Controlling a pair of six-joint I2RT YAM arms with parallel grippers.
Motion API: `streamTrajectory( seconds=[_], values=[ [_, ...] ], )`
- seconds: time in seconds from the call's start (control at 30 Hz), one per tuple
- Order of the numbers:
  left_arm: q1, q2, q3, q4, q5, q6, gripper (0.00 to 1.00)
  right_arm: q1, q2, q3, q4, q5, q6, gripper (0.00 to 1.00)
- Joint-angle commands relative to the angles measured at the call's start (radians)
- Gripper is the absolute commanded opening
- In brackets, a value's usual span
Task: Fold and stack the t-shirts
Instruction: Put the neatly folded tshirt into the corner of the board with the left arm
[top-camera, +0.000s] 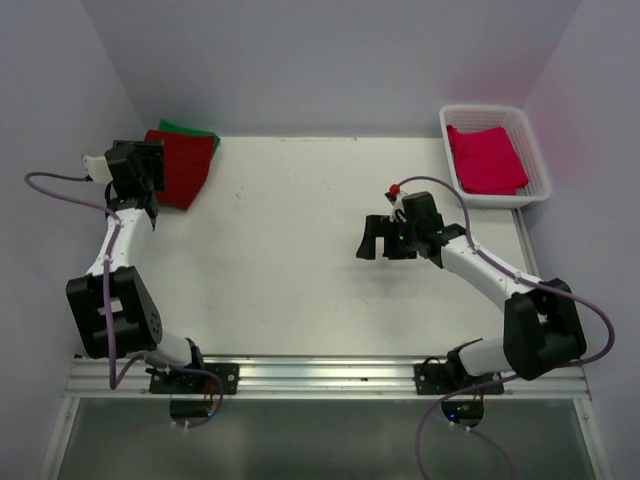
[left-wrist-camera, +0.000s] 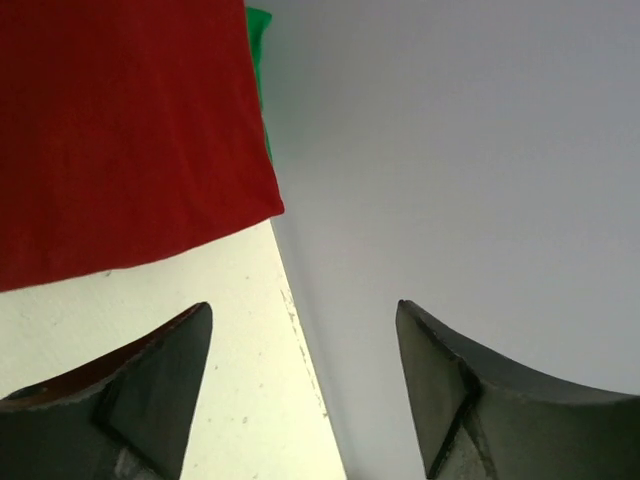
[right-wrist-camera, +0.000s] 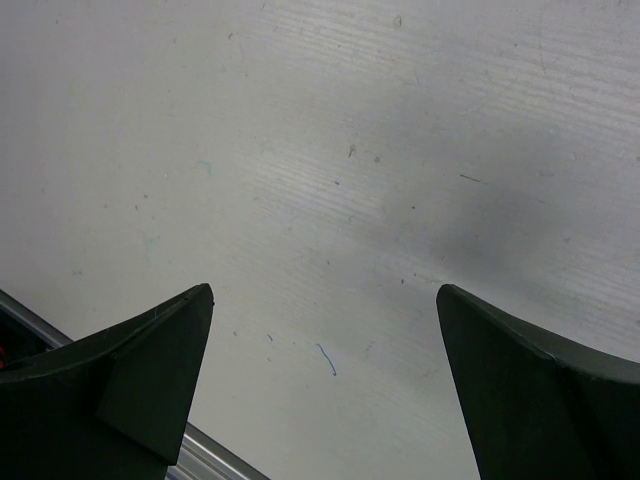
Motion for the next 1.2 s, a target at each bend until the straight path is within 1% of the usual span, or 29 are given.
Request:
streamTrajectory(
  seconds=[0.0,0.07,0.1,0.13,0.17,0.2,0.23,0.27,0.3,0.33,0.37,0.5,0.53,0.63,0.7,0.77,0.8,0.83,0.87,0.9,0.93,0.97,1.0,1.03,1.07,1.1,1.13,1.17],
  values=[
    [0.0,0.051,-0.022,0.194,0.055,0.105,0.75,0.005,-0.04,-0.005,0.018,-0.017,0.009,0.99],
    [0.002,0.111,0.017,0.273,0.079,0.169,0.72,0.003,-0.037,0.001,0.012,-0.014,0.009,0.99],
    [0.0,0.186,0.038,0.293,0.101,0.185,0.63,0.003,-0.037,0.003,0.005,-0.013,0.011,0.99],
    [0.002,0.226,0.087,0.329,0.101,0.194,0.6,0.003,-0.04,0.001,0.0,-0.01,0.009,0.99],
    [0.01,0.268,0.104,0.381,0.172,0.232,0.55,0.003,-0.045,0.0,-0.009,-0.002,0.009,0.99],
    [0.013,0.353,0.124,0.422,0.199,0.242,0.41,0.005,-0.051,-0.002,-0.012,0.006,0.009,0.99],
    [0.017,0.395,0.179,0.423,0.213,0.242,0.34,0.003,-0.063,-0.005,-0.015,0.009,0.009,0.99],
    [0.025,0.436,0.208,0.409,0.233,0.231,0.14,0.003,-0.069,-0.006,-0.027,0.018,0.012,0.99],
    [0.028,0.516,0.236,0.392,0.243,0.217,0.03,0.003,-0.074,-0.006,-0.032,0.022,0.012,0.99],
    [0.033,0.545,0.262,0.36,0.251,0.199,0.0,0.003,-0.085,-0.006,-0.037,0.027,0.014,0.99],
    [0.04,0.584,0.264,0.354,0.238,0.171,0.0,0.003,-0.091,-0.003,-0.05,0.036,0.014,0.99],
    [0.039,0.639,0.232,0.285,0.185,0.121,0.0,0.003,-0.119,0.01,-0.084,0.059,0.008,0.99],
    [0.04,0.653,0.239,0.227,0.185,0.108,0.0,0.003,-0.122,0.012,-0.087,0.061,0.008,0.99],
    [0.049,0.72,0.247,0.173,0.233,0.087,0.0,0.003,-0.117,0.029,-0.1,0.059,0.006,0.99],
    [0.056,0.736,0.232,0.206,0.286,0.099,0.0,0.003,-0.117,0.035,-0.103,0.059,0.008,0.99],
    [0.06,0.712,0.17,0.361,0.326,0.128,0.0,0.003,-0.123,0.032,-0.1,0.062,0.003,0.99],
    [0.06,0.669,0.15,0.42,0.337,0.142,0.0,0.003,-0.135,0.03,-0.098,0.065,0.001,0.99],
    [0.062,0.643,0.126,0.505,0.349,0.153,0.02,0.003,-0.14,0.03,-0.097,0.075,-0.002,0.99],
    [0.059,0.615,0.121,0.54,0.39,0.189,0.07,0.003,-0.146,0.035,-0.1,0.082,-0.003,0.99],
    [0.056,0.562,0.123,0.563,0.417,0.212,0.21,0.003,-0.151,0.038,-0.098,0.094,-0.006,0.99],
    [0.053,0.529,0.129,0.562,0.44,0.235,0.28,0.003,-0.16,0.043,-0.1,0.105,-0.009,0.99],
    [0.043,0.492,0.126,0.562,0.47,0.286,0.48,0.005,-0.163,0.055,-0.101,0.127,-0.009,0.99],
    [0.033,0.415,0.124,0.561,0.492,0.318,0.57,0.003,-0.165,0.066,-0.107,0.13,-0.015,0.99],
    [0.022,0.374,0.126,0.533,0.512,0.353,0.69,0.003,-0.165,0.079,-0.116,0.128,-0.023,0.99],
    [-0.007,0.336,0.126,0.507,0.55,0.426,0.88,0.005,-0.168,0.11,-0.145,0.131,-0.031,0.99],
    [-0.022,0.261,0.129,0.475,0.57,0.461,0.89,0.003,-0.171,0.125,-0.155,0.148,-0.038,0.99],
    [-0.038,0.222,0.124,0.425,0.595,0.493,0.9,0.005,-0.19,0.138,-0.156,0.157,-0.041,0.99],
    [-0.073,0.146,0.115,0.407,0.649,0.562,0.92,0.005,-0.207,0.151,-0.164,0.16,-0.048,0.99]
  ],
)
